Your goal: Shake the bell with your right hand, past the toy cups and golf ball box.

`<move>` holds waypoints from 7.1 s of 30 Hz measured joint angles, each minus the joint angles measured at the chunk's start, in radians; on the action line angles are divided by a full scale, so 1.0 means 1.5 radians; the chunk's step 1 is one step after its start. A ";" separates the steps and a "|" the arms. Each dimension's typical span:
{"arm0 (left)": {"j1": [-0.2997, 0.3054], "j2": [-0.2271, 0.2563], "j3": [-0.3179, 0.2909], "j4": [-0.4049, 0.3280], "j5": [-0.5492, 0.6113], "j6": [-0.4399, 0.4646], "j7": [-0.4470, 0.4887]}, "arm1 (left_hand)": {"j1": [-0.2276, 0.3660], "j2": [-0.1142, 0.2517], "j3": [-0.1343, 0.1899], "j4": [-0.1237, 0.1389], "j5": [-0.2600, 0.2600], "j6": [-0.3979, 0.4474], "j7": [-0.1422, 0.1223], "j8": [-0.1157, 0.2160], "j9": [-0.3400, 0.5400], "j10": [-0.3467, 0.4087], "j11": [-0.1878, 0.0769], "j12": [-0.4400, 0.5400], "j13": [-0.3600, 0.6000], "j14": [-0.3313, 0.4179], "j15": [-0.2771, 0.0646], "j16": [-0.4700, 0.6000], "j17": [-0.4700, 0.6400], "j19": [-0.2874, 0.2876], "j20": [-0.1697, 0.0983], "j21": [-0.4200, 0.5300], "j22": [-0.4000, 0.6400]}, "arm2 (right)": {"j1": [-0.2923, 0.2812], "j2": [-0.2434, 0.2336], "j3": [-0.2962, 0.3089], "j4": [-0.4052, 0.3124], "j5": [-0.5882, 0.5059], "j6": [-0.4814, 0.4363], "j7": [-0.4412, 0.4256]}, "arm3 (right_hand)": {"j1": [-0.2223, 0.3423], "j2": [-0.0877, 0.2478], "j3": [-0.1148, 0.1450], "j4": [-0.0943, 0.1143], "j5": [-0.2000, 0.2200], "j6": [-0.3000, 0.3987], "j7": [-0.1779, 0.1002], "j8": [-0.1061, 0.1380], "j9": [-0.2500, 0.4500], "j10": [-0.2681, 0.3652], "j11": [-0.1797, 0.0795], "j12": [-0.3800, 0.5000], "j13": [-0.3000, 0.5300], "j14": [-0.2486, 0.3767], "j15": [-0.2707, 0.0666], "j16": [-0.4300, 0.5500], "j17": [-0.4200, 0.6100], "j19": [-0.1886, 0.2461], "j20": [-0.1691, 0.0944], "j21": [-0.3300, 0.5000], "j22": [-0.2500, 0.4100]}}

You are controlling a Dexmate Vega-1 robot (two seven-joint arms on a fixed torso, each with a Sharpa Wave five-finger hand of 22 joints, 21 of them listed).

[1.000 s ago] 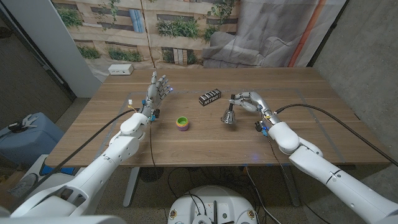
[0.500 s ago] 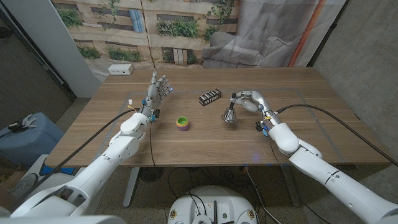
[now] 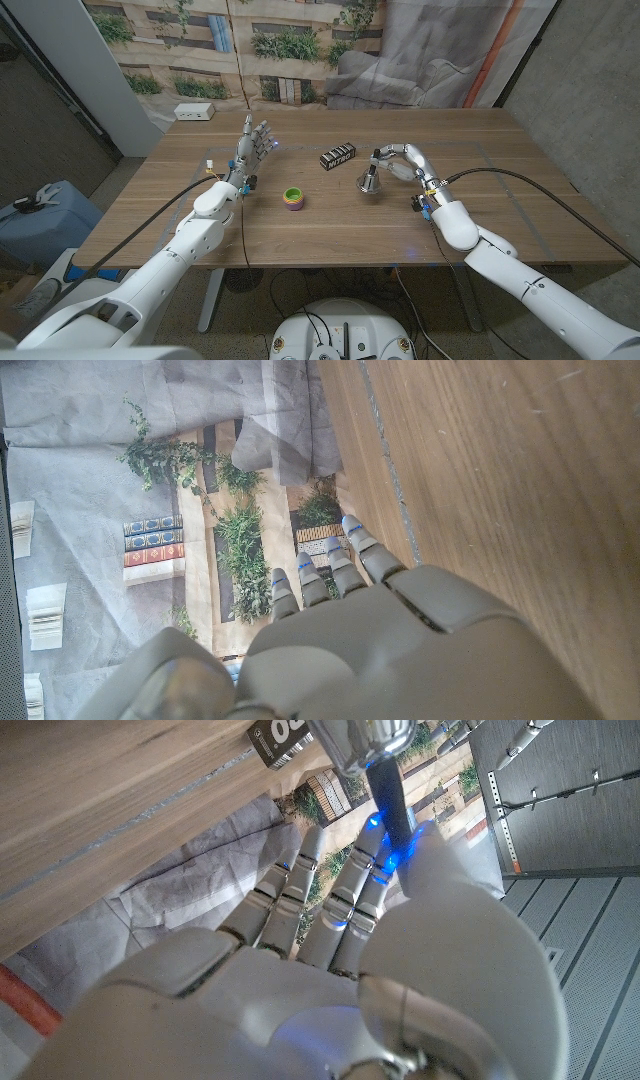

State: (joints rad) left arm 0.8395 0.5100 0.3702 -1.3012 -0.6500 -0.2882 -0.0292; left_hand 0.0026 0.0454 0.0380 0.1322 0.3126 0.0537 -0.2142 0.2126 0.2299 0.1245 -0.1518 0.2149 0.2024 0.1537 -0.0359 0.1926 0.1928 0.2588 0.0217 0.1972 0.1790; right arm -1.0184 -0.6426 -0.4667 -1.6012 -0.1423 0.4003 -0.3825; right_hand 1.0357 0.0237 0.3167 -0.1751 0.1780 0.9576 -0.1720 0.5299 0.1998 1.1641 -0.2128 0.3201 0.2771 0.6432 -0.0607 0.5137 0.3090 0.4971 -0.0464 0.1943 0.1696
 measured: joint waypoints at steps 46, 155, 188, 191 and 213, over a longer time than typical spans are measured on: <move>0.000 0.000 0.000 0.001 0.000 0.000 0.000 | 0.000 0.000 0.000 0.000 0.000 0.000 0.000 0.000 0.000 0.000 0.000 0.000 0.000 0.000 0.000 0.000 0.000 0.000 0.000 0.000 0.000 | 0.021 -0.012 -0.030 0.006 -0.175 -0.052 -0.132 | 0.065 0.010 -0.029 0.017 -0.001 -0.021 -0.015 -0.014 0.005 -0.026 -0.002 -0.010 0.022 -0.017 0.000 0.003 0.012 0.000 0.000 0.000 0.000; 0.000 0.000 0.000 0.000 0.000 0.000 0.000 | 0.000 0.000 0.000 0.000 0.000 0.000 0.000 0.000 0.000 0.000 0.000 0.000 0.000 0.000 0.000 0.000 0.000 0.000 0.000 0.000 0.000 | 0.026 -0.041 -0.033 -0.055 -0.195 -0.103 -0.095 | 0.002 0.030 -0.040 0.016 -0.003 0.000 0.000 -0.010 -0.001 -0.004 0.003 -0.018 0.021 -0.002 0.000 -0.013 0.003 -0.018 -0.003 0.000 -0.001; 0.000 0.000 0.000 0.000 0.000 0.000 0.000 | 0.000 0.000 0.000 0.000 0.000 0.000 0.000 0.000 0.000 0.000 0.000 0.000 0.000 0.000 0.000 0.000 0.000 0.000 0.000 0.000 0.000 | 0.053 -0.056 -0.054 -0.061 -0.242 -0.149 -0.095 | 0.005 0.036 -0.040 0.016 -0.003 0.001 -0.001 -0.012 0.002 -0.004 0.003 -0.024 0.027 0.000 -0.002 -0.013 0.004 -0.015 -0.001 0.000 -0.001; 0.000 0.000 0.000 0.001 0.000 0.000 0.000 | 0.000 0.000 0.000 0.000 0.000 0.000 0.000 0.000 0.000 0.000 0.000 0.000 0.000 0.000 0.000 0.000 0.000 0.000 0.000 0.000 0.000 | 0.052 -0.056 -0.052 -0.063 -0.217 -0.157 -0.070 | 0.004 0.036 -0.040 0.016 -0.003 0.001 -0.001 -0.013 0.002 -0.002 0.000 -0.024 0.027 0.000 -0.002 -0.013 0.004 -0.015 -0.001 0.000 -0.001; 0.000 0.000 0.000 0.000 0.000 0.000 0.000 | 0.000 0.000 0.000 0.000 0.000 0.000 0.000 0.000 0.000 0.000 0.000 0.000 0.000 0.000 0.000 0.000 0.000 0.000 0.000 0.000 0.000 | 0.062 -0.091 -0.028 -0.123 -0.109 -0.218 0.079 | -0.013 0.044 -0.046 0.022 -0.003 -0.002 0.002 -0.015 0.002 -0.001 -0.001 -0.026 0.028 0.000 -0.002 -0.018 0.001 -0.015 -0.001 0.000 -0.001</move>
State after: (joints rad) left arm 0.8389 0.5102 0.3702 -1.3005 -0.6497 -0.2888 -0.0291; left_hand 0.0026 0.0454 0.0380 0.1322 0.3126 0.0537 -0.2142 0.2126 0.2299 0.1245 -0.1518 0.2149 0.2024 0.1537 -0.0359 0.1926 0.1928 0.2588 0.0217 0.1972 0.1790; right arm -0.9256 -0.7792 -0.5089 -1.7857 -0.3059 0.0733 -0.2632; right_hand 1.0155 0.0898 0.2476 -0.1422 0.1737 0.9551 -0.1693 0.5080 0.2027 1.1633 -0.2145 0.2807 0.3195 0.6437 -0.0644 0.4872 0.3109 0.4740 -0.0480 0.1944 0.1679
